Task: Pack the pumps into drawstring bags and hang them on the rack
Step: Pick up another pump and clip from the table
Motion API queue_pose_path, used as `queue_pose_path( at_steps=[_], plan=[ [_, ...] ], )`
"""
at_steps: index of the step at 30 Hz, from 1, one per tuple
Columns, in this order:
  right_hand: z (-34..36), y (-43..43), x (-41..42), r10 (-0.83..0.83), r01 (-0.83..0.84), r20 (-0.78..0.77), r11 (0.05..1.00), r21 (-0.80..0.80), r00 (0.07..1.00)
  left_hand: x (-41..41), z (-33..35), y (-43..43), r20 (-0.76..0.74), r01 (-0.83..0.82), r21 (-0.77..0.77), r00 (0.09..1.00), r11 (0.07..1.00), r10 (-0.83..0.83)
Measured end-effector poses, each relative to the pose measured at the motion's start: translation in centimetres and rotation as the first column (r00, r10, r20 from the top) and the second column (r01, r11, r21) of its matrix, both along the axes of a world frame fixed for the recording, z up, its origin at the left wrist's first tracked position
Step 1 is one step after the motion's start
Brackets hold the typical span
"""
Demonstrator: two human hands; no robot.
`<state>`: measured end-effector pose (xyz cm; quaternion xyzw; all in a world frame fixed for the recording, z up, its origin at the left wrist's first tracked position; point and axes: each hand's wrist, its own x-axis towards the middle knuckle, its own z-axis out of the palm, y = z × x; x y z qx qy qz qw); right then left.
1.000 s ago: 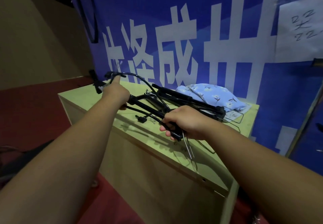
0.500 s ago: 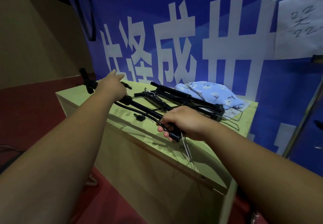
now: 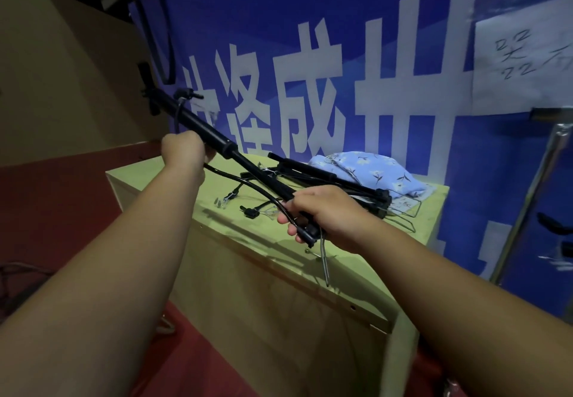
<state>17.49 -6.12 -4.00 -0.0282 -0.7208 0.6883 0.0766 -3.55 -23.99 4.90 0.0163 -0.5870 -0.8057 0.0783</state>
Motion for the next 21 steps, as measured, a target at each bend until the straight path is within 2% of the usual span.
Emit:
queue_pose_path(
  at_steps=[5, 11, 14, 18, 21],
  plan=[
    [-0.3, 1.7, 4.7, -0.047, 0.047, -0.003, 0.999, -0.008, 0.999, 4.2, 1.4, 3.1, -0.055, 0.193, 0.231, 0.981, 0.954, -0.185],
    [-1.2, 5.6, 11.8, -0.112, 0.114, 0.062, 0.993, -0.021, 0.992, 10.3, 1.3, 9.7, -0.067, 0.37, 0.25, 0.929, 0.895, -0.365],
    [-1.4, 8.1, 16.1, -0.153, 0.145, 0.108, 0.986, 0.076, 0.982, 13.8, 0.9, 13.2, -0.038, 0.448, 0.281, 0.889, 0.849, -0.456],
    [-1.7, 11.2, 21.4, -0.192, 0.12, 0.193, 0.936, 0.332, 0.962, 18.2, -0.2, 18.1, -0.024, 0.548, 0.268, 0.826, 0.792, -0.563],
    [-2.4, 13.6, 23.9, -0.262, 0.139, 0.268, 0.905, 0.402, 0.927, 22.3, -1.7, 21.3, -0.013, 0.608, 0.237, 0.781, 0.757, -0.624]
  ],
)
